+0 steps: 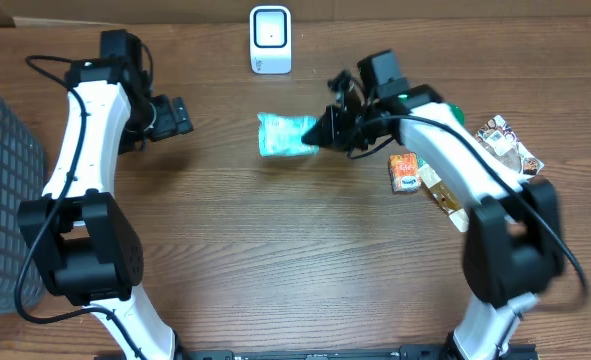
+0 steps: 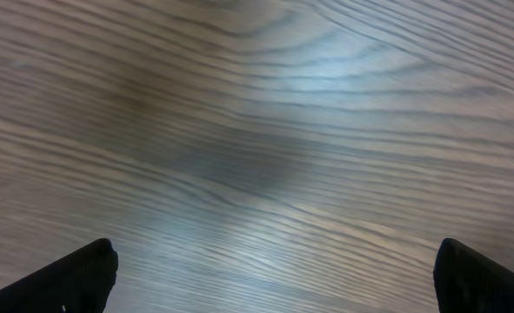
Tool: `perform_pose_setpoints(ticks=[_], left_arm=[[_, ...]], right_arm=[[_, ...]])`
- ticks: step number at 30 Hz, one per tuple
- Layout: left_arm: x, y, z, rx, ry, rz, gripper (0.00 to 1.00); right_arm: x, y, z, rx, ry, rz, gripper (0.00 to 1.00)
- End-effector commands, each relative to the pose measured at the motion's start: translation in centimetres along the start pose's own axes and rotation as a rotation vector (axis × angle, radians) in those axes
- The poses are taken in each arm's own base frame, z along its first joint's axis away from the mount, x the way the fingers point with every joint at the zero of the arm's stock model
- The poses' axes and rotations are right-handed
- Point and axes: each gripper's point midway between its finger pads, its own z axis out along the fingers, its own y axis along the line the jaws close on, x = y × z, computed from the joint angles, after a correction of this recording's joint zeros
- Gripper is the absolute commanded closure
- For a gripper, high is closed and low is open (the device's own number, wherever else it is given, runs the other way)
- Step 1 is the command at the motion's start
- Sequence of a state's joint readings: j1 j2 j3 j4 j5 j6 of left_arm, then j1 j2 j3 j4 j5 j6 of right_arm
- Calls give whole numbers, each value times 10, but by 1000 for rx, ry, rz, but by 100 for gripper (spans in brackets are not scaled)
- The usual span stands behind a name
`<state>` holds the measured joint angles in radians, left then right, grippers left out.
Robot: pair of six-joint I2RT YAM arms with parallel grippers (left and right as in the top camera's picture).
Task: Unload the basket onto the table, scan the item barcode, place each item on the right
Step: 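Raise the pack and hold it in front of the scanner window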
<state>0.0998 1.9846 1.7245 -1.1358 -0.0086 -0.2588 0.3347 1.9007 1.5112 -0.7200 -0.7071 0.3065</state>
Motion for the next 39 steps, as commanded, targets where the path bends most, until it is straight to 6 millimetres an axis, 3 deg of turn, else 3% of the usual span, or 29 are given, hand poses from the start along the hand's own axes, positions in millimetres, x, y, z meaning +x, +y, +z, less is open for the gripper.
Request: perform_pose_setpoints(ticks=[1, 2, 5, 14, 22, 26, 31, 35, 39], left_arm=[[-6, 25, 2, -79, -18, 5, 0], [-9, 30, 2, -82, -20, 75, 0], [-10, 37, 2, -86, -15, 169, 0], [-11, 42, 2, -88, -15, 169, 0], [-11, 42, 2, -88, -15, 166, 0], [-11, 42, 2, -88, -16, 166, 0], [-11, 42, 2, -88, -16, 166, 0], [-11, 42, 2, -88, -16, 166, 0], [-11, 42, 2, -88, -16, 166, 0]], right_arm=[[-9, 68, -55, -67, -127, -172, 96], [-7, 80, -70, -51, -165, -203, 96], [-4, 88, -85, 24, -217, -287, 96], [0, 88, -68, 247, -274, -373, 96], [-55, 66, -62, 569, -508, -492, 96], [-108, 60, -49, 761, -619, -801, 96], [-161, 68, -55, 969, -805, -1056, 96], [-190, 72, -58, 1089, -935, -1221, 96], [-206, 72, -44, 1189, -1067, -1413, 96]])
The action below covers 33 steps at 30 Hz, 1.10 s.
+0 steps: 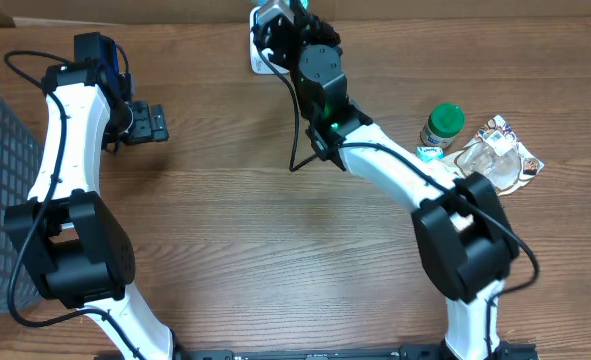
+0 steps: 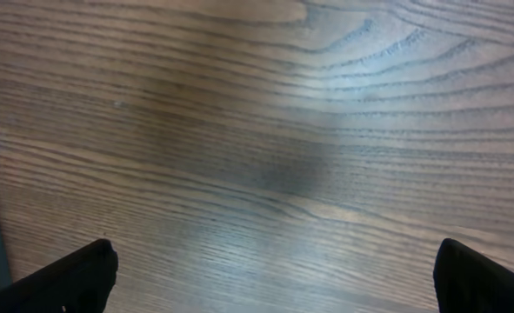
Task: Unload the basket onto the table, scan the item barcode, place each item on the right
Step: 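Raise the pack and hold it in front of the scanner window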
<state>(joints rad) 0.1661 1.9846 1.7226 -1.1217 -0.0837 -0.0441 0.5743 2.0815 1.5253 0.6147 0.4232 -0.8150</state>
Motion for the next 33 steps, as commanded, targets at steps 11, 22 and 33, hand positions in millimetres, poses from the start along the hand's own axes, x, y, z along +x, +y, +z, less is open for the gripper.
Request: perform_pose_setpoints(ticks=[11, 22, 33], left_arm=[[1, 2, 2, -3, 6, 17, 0], [1, 2, 2, -3, 6, 17, 0], [1, 2, 2, -3, 6, 17, 0]], right_arm=[[86, 34, 88, 45, -106, -255, 96], [95, 51, 97, -37, -93, -358, 96], [103, 54, 97, -43, -48, -433, 96]])
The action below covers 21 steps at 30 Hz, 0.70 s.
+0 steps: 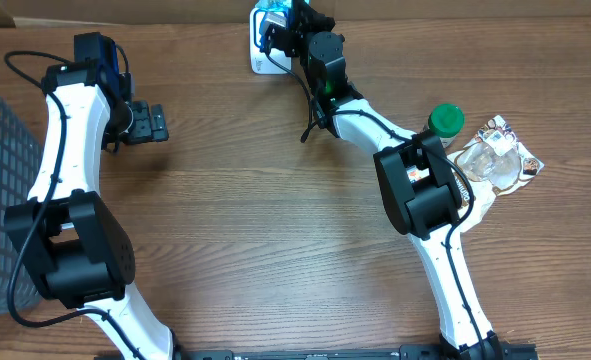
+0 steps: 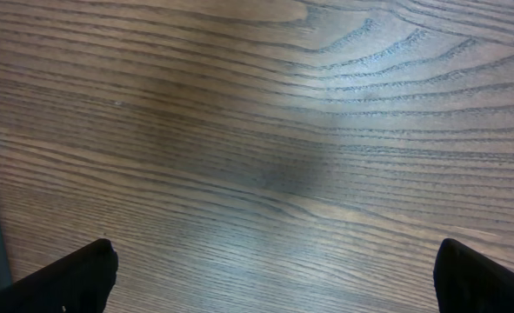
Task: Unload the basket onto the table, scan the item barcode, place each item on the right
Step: 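Raise the pack and hold it in front of the scanner window, then carry the pack right and drop it onto the item pile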
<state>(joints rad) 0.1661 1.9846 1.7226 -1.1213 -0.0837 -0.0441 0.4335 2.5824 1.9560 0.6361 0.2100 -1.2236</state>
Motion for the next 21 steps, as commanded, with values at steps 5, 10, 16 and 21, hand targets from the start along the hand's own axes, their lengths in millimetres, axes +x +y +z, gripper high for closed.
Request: perform_pose_setpoints(ticks=[5, 10, 16, 21], left_arm=[[1, 2, 2, -3, 6, 17, 0], [1, 2, 2, -3, 6, 17, 0], [1, 2, 2, -3, 6, 17, 0], [1, 2, 2, -3, 6, 17, 0]], right_arm=[[-28, -42, -1, 66, -45, 156, 96], [-60, -114, -16, 74, -68, 434, 96], [-100, -186, -70, -73, 29, 905, 96], [-122, -197, -139, -356, 156, 1211, 96]])
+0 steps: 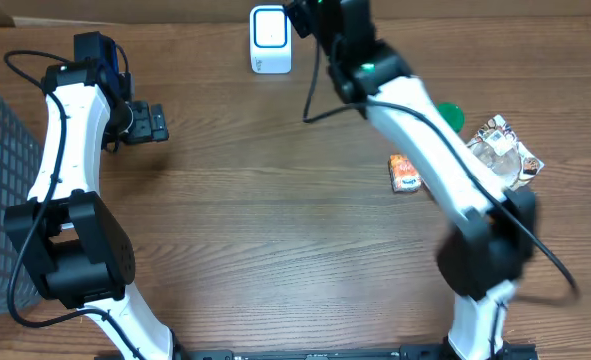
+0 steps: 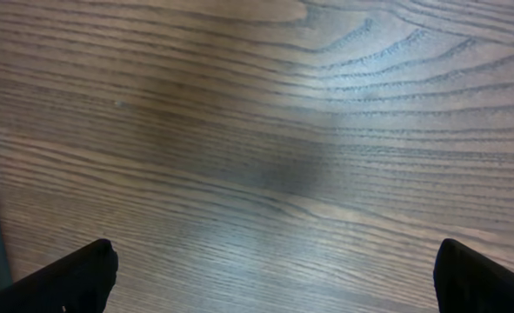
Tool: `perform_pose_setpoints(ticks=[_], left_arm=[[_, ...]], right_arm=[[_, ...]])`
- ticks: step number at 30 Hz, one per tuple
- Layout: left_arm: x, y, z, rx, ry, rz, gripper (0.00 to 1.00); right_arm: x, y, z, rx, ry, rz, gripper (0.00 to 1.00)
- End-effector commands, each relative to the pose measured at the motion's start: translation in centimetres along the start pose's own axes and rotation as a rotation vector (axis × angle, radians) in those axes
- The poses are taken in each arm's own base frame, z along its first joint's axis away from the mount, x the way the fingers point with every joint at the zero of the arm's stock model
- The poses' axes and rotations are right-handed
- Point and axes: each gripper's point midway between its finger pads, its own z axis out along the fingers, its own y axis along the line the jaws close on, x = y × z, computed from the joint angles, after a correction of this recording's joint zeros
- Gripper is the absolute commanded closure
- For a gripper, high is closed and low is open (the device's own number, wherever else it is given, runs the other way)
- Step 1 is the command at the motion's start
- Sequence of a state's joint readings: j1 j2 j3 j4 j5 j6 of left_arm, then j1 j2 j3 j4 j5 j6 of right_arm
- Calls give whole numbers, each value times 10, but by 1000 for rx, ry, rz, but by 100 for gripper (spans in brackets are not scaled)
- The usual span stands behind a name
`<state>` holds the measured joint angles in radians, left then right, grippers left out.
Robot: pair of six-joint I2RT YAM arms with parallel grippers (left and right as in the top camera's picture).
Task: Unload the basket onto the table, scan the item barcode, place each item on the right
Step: 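Carry the pack right and drop it onto the item pile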
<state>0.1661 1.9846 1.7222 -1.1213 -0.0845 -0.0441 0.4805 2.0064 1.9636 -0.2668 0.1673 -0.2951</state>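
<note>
The white barcode scanner [image 1: 270, 40] stands upright at the table's far edge. My right gripper [image 1: 310, 10] is raised just right of the scanner, partly cut off by the top of the overhead view. Its jaws cannot be made out, and the teal pouch does not show clearly there. My left gripper [image 1: 160, 122] hovers over bare wood at the far left. In the left wrist view the left gripper [image 2: 274, 278] is open wide, with nothing between its black fingertips [image 2: 74, 278].
A grey wire basket fills the left edge. At the right lie an orange packet [image 1: 405, 172], a green-lidded jar [image 1: 453, 117] partly behind my right arm, and several snack packets [image 1: 510, 150].
My right arm has swung right, so the gripper is now beside the scanner instead of in front of it. The scanner face and the orange packet show again. The left arm is still.
First my right gripper held the teal pouch low over the table below the scanner, and my left gripper stood a little further right. Then the pouch was held up against the scanner, twice over. Now the right gripper is off to the scanner's right.
</note>
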Motion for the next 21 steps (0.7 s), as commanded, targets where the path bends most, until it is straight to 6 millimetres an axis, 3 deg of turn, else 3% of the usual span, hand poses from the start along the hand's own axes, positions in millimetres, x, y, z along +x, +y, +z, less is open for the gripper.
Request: perform_pose_setpoints(ticks=[1, 4, 5, 9, 11, 14, 21], left_arm=[[1, 2, 2, -2, 6, 17, 0], [1, 2, 2, -2, 6, 17, 0], [1, 2, 2, -2, 6, 17, 0], [1, 2, 2, -2, 6, 17, 0], [1, 2, 2, -2, 6, 17, 0], [1, 2, 2, -2, 6, 17, 0], [1, 2, 2, -2, 6, 17, 0]], right_arm=[[-41, 6, -75, -159, 27, 399, 96], [-19, -5, -120, -144, 190, 506, 96], [-16, -7, -127, -140, 213, 514, 96], [24, -26, -181, -71, 417, 598, 96], [38, -32, -193, -39, 479, 636, 96], [74, -50, -210, 52, 621, 718, 96], [194, -99, -244, 319, 1011, 867, 96]])
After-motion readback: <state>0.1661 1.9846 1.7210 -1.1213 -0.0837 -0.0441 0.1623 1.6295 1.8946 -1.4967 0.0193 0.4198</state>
